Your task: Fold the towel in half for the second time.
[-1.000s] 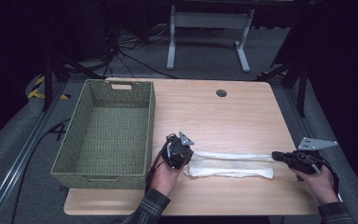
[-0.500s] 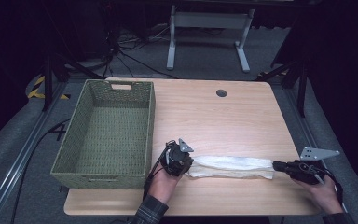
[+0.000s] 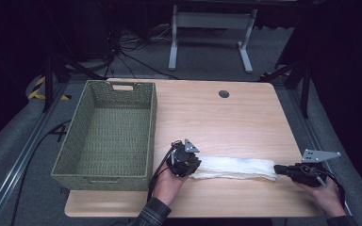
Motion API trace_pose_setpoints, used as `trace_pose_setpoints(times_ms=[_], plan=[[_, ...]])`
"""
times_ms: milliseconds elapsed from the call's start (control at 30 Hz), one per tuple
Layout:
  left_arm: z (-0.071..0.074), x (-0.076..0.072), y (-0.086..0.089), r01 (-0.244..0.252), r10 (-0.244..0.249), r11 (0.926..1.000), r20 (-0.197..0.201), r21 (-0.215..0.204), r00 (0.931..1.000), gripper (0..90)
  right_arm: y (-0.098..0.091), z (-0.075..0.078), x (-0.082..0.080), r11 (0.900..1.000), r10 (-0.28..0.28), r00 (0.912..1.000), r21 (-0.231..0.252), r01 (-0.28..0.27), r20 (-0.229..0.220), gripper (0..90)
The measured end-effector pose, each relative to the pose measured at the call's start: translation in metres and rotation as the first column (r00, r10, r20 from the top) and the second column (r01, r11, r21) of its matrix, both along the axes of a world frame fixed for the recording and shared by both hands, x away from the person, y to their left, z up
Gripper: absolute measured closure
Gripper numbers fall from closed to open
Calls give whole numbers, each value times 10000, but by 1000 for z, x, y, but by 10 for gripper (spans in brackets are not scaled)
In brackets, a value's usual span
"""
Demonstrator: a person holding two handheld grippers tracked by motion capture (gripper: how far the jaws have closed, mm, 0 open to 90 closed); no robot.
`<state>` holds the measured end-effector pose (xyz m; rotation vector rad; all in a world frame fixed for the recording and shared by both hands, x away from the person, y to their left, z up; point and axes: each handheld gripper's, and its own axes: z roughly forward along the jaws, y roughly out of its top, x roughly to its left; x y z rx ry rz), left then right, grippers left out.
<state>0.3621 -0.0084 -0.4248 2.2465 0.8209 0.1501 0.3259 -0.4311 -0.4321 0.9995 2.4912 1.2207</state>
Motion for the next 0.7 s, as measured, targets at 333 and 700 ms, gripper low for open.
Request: trace_pose_setpoints(times_ms=[333,700], plan=[[-25,5,-2,679,-605,9967,-1505,441,9868,889,6,-13,-1,9961,170,9981,-854,-220,-591,893],[-23,-4,1,859,-816,9958,-1189,309,9895,794,11,-16,2,9886,63,9988,-1503,-136,-490,897]])
